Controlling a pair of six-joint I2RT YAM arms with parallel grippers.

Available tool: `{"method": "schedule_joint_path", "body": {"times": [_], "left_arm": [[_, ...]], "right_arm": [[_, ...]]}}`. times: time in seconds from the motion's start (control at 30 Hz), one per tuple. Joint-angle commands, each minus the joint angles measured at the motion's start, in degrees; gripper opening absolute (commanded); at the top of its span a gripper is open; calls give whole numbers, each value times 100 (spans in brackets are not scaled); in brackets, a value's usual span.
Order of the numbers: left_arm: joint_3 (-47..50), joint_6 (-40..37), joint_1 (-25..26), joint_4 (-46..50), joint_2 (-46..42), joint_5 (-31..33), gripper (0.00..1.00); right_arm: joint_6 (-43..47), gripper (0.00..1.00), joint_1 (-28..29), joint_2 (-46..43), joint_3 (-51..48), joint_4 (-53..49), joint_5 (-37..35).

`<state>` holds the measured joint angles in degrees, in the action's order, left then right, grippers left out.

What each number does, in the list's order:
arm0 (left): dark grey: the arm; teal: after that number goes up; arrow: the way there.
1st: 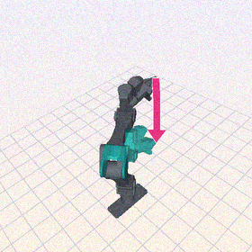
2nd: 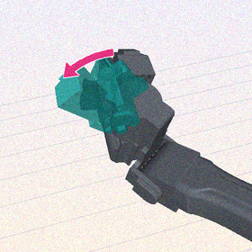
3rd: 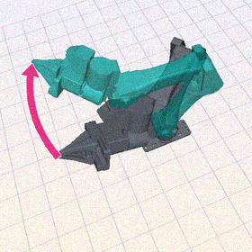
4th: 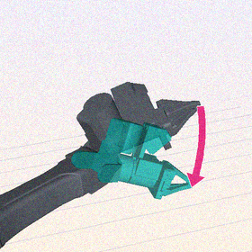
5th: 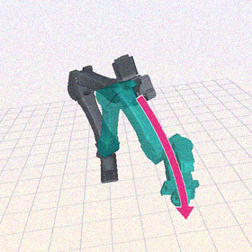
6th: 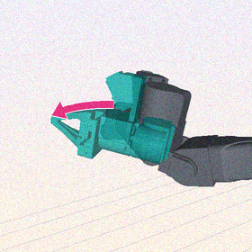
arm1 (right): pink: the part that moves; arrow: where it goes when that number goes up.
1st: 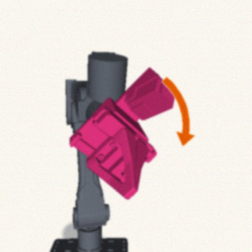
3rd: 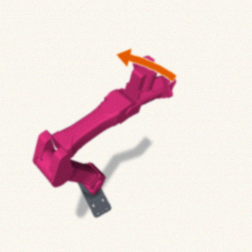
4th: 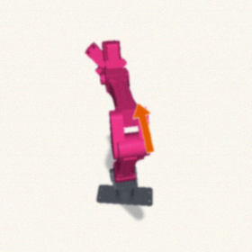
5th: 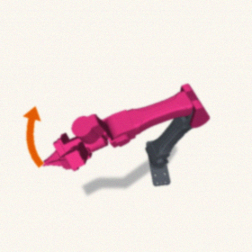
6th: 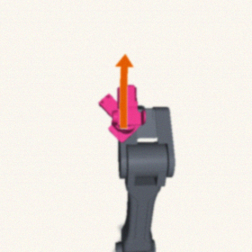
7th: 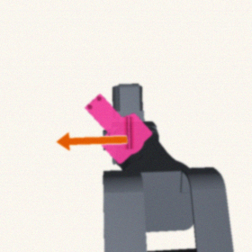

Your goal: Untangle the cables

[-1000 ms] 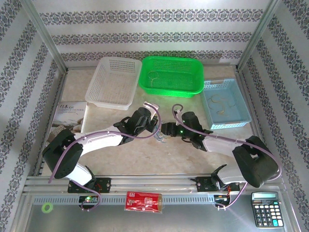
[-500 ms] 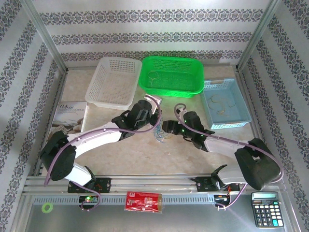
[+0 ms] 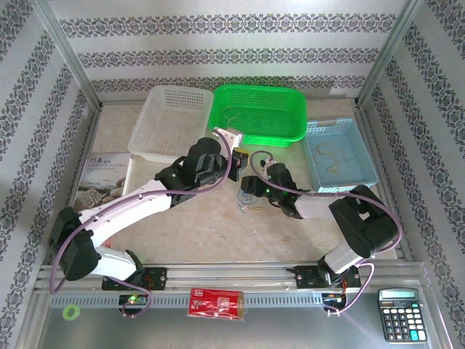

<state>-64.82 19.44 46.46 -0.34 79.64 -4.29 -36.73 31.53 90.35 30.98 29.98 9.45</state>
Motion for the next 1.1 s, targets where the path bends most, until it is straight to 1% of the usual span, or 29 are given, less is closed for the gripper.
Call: {"method": "schedule_joint_path", "body": {"times": [0.0, 0.13, 0.3, 0.37, 0.47, 0.53, 0.77, 1.07], "left_arm": [[-392, 241, 48, 160, -250, -90, 0], [-632, 380, 0, 122, -332, -128, 0], [-1012, 338, -143, 198, -403, -100, 0], [-1192, 248, -196, 259, -400, -76, 0], [-1491, 137, -291, 365, -331, -82, 0], [-1669, 57, -354, 399, -292, -89, 0], [-2122, -4, -667, 416, -159, -199, 0], [-2884, -210, -873, 574, 90, -290, 0]], "right_arm": [[-158, 55, -79, 104, -219, 492, -193], [-253, 52, -110, 150, -435, 660, -301], [-377, 52, -144, 193, -677, 884, -383], [-422, 53, -147, 203, -753, 971, -392], [-501, 59, -147, 205, -862, 1078, -419], [-538, 61, -151, 212, -924, 1142, -432], [-684, 61, -147, 289, -1094, 1409, -479], [-739, 62, -152, 317, -1094, 1485, -458]]}}
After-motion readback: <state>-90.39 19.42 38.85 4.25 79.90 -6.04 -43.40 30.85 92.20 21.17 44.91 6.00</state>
